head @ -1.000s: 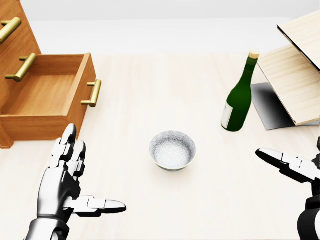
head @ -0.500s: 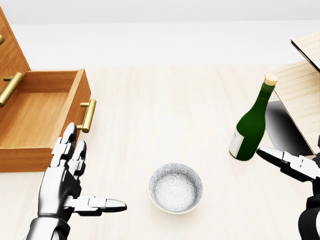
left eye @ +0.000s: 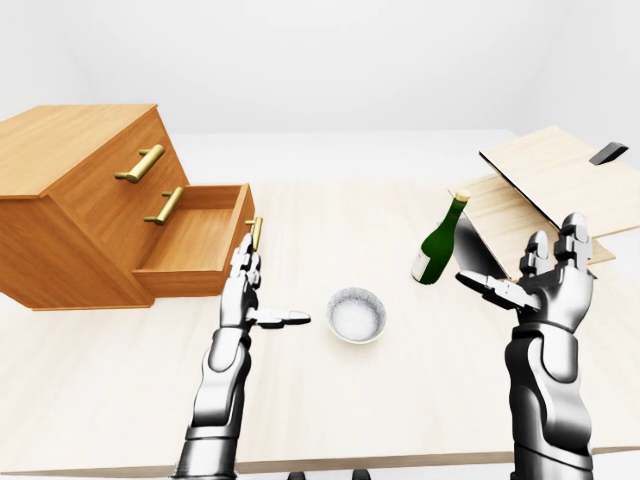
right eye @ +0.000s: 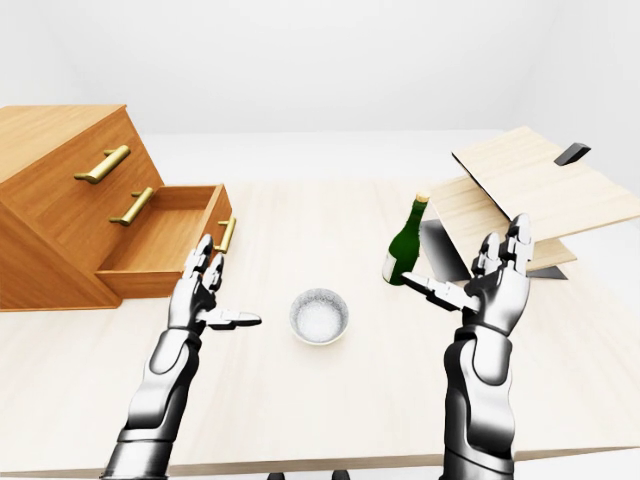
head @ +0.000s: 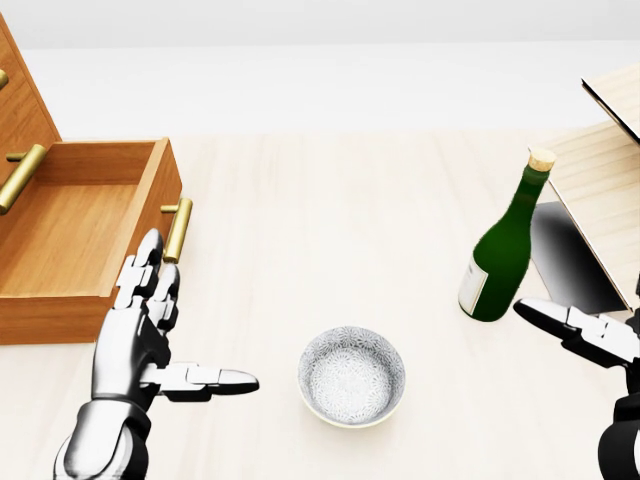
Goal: Close the bottom drawer of the cabinet.
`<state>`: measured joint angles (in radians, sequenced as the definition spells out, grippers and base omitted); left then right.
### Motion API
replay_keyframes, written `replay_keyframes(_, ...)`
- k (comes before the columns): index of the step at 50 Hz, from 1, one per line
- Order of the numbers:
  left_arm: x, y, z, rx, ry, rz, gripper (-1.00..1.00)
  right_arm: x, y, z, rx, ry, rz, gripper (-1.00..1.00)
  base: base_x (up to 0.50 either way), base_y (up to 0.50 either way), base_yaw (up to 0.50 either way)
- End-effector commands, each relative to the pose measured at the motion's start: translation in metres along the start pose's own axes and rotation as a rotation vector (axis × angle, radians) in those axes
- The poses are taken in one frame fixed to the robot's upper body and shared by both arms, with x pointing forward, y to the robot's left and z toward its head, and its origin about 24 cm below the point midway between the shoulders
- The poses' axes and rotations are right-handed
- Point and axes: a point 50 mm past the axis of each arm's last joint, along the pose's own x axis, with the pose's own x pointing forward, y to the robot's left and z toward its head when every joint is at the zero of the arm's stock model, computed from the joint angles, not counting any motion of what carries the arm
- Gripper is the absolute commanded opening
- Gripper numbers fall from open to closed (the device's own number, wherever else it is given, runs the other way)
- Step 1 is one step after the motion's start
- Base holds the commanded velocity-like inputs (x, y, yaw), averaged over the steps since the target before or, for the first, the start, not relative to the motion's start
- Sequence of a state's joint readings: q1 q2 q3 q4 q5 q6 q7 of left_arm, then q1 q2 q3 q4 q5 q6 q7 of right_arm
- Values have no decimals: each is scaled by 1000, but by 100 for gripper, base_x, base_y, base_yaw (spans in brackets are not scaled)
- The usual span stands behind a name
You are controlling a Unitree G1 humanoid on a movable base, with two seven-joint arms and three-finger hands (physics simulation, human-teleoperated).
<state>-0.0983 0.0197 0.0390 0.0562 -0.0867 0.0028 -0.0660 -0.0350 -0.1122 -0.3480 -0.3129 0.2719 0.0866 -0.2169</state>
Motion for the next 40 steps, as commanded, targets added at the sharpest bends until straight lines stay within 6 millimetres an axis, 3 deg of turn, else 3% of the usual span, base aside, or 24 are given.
replay_keyframes(1,41,0,4,25,-2,2,100,-2,1,2,4,-5,14,100,0,0,0)
replay_keyframes(6,54,6,3,46,9,25,100,-2,0,2,10,-5,17,100,0,0,0)
replay_keyframes(15,65,16,-44,90,291,77,100,-2,1,2,10,-7,30,100,0,0,0)
replay_keyframes(23,75,19,-42,94,324,90,100,-2,2,2,10,-7,34,100,0,0,0)
replay_keyframes(30,68,27,-58,97,416,120,100,-2,3,1,7,-2,36,100,0,0,0)
replay_keyframes(40,69,33,-55,92,410,145,100,-2,4,1,6,-5,40,100,0,0,0)
